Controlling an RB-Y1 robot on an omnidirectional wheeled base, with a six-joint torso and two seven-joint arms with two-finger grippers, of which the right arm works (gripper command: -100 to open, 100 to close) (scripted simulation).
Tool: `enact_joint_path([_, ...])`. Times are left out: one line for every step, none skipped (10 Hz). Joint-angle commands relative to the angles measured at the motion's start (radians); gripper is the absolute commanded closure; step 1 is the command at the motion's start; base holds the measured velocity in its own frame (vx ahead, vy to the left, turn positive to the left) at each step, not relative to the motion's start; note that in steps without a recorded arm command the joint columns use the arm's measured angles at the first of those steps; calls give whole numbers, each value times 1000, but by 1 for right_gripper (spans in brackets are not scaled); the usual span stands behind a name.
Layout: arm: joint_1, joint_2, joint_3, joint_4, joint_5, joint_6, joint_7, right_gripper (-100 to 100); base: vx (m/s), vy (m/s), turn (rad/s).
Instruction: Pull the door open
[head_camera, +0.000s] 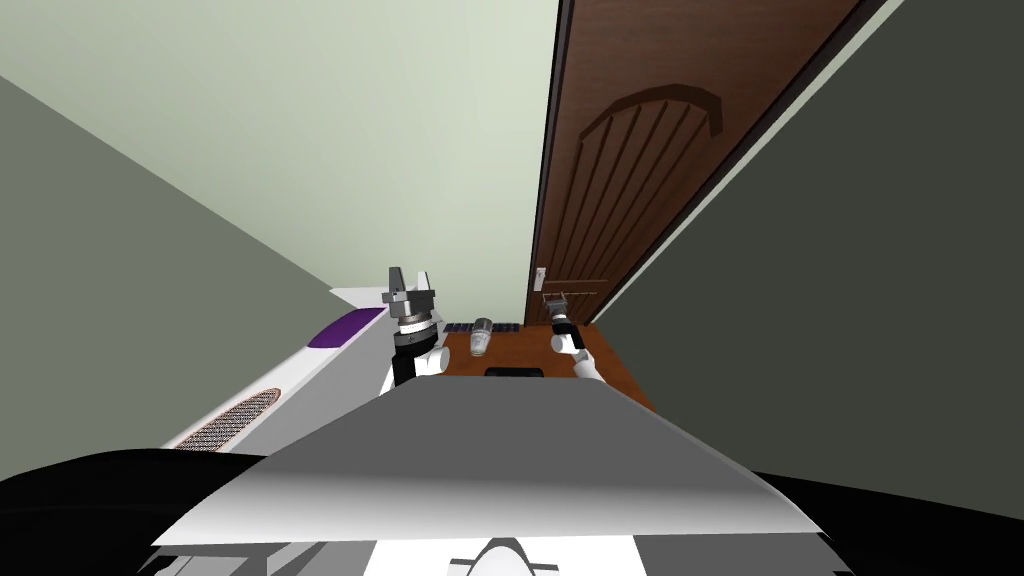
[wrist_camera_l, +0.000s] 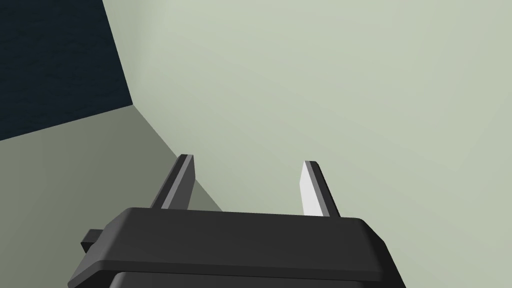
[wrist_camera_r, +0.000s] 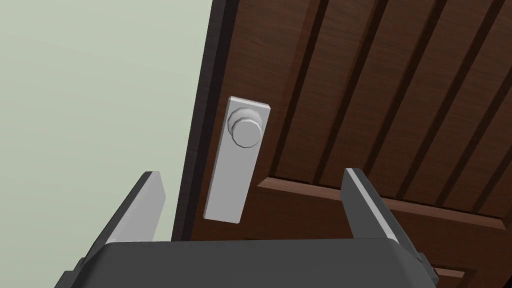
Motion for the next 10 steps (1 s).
enact_joint_path([-18, -5, 6, 31, -28, 6, -26, -100, 97, -31, 46])
enact_joint_path([-28, -10, 10, 50, -44, 8, -42, -100, 97, -24, 40])
enact_joint_path([-45, -18, 18, 83, -72, 12, -70, -100, 118, -43, 59])
enact_joint_path([-54, -22, 22, 100, -87, 13, -83, -100, 115, -38, 57])
enact_joint_path([-63, -26, 26, 116, -101, 15, -97, -100, 104, -30, 35])
enact_joint_path([-70, -30, 30, 131, -113, 17, -109, -100, 84, -39, 34])
enact_joint_path([-84, -36, 36, 157, -136, 20, -131, -100, 97, -41, 51])
enact_joint_path([-91, -39, 39, 171, -147, 21, -142, -100, 107, -40, 47])
enact_joint_path([-102, -44, 44, 192, -165, 23, -160, -100, 113, -20, 44])
enact_joint_path([-116, -50, 51, 219, -188, 26, -183, -100, 148, -34, 61])
